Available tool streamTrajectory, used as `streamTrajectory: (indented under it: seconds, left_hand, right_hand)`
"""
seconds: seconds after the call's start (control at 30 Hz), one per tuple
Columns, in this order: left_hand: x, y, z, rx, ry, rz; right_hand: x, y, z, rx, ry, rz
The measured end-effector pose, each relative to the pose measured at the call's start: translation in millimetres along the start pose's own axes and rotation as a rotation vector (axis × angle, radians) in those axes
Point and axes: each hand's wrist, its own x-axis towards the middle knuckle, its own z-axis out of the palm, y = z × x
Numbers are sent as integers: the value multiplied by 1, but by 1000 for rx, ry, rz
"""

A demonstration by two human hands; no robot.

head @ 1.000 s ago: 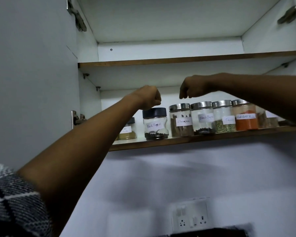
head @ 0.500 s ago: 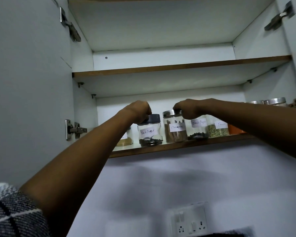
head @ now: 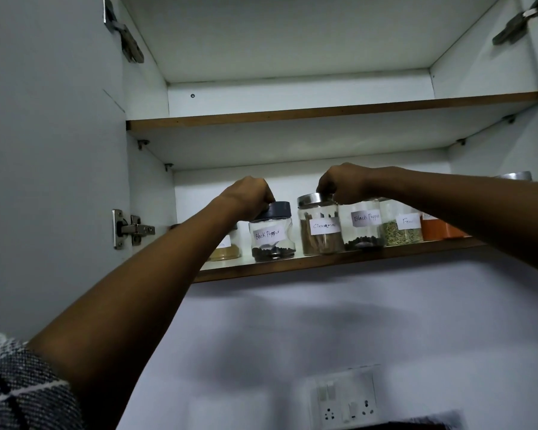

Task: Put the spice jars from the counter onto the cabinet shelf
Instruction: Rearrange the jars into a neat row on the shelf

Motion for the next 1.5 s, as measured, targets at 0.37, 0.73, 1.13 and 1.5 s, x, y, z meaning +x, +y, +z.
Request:
streamTrajectory:
  seconds: [0.37, 0.73, 1.13, 1.5]
  left_hand:
    - [10, -14, 20, 10, 47, -33]
    - [26, -44, 56, 31, 101, -48]
    - [50, -77, 100, -40, 11, -68]
    - [81, -93, 136, 13, -111, -138]
  right_hand:
    - [16, -5, 14, 7, 42, -76]
    - [53, -10, 43, -30, 98, -90]
    - [105, -10, 98, -49, 165, -63]
    - [156, 1, 141, -116, 104, 12]
